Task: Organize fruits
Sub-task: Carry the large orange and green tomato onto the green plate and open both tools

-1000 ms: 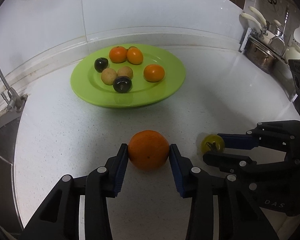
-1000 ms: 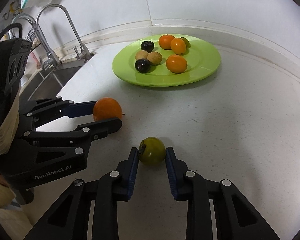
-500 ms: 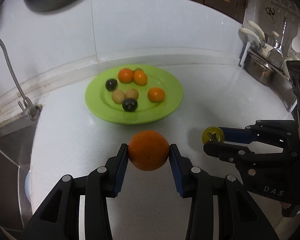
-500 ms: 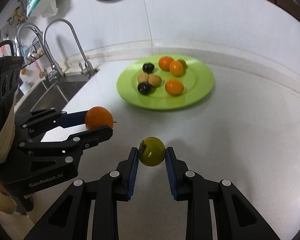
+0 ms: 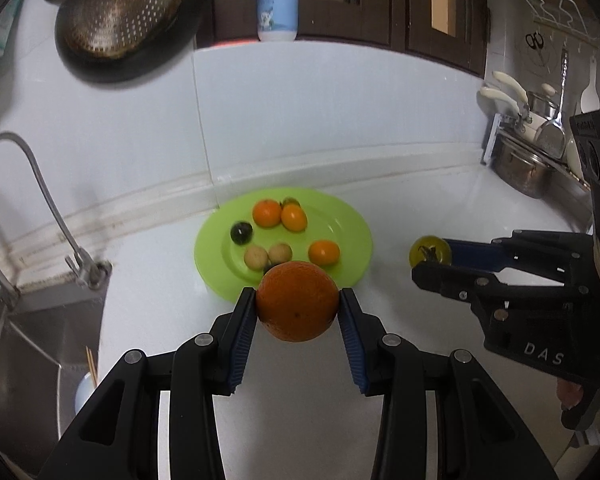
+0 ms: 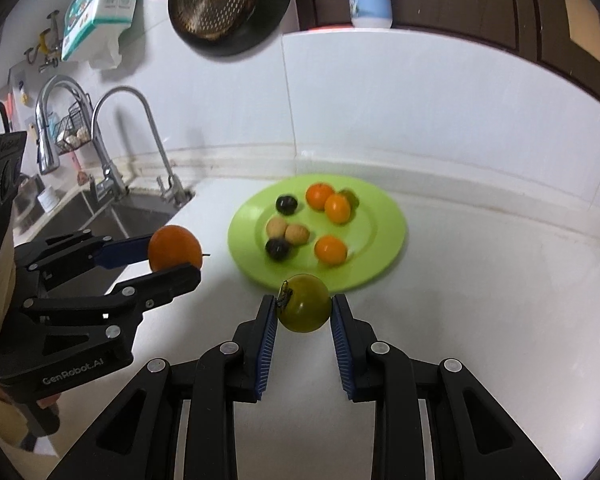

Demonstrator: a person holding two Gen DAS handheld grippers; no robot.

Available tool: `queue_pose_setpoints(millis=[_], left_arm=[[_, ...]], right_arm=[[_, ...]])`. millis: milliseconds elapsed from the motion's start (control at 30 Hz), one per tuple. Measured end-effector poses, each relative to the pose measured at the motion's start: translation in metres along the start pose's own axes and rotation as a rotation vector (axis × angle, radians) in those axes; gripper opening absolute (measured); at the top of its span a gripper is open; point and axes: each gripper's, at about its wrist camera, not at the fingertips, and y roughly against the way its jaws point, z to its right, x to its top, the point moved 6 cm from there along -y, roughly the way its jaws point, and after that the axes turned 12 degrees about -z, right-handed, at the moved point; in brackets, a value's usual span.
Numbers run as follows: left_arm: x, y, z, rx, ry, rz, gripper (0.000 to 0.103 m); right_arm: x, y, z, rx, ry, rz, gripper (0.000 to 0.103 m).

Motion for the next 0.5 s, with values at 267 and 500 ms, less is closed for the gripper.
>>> queue_pose_setpoints(millis=[267,500], left_arm=[[0.023,-0.002,-0.003,0.018,-0.011,0.040,0.041],[0.042,-0.013,-0.009,0.030,-0.017,0.054,0.041]], right_arm=[[0.031,0.006,0.011,-0.030,0.006,0.070,0.029],[0.049,-0.003,0.019,-0.036,0.010,0.081,0.029]])
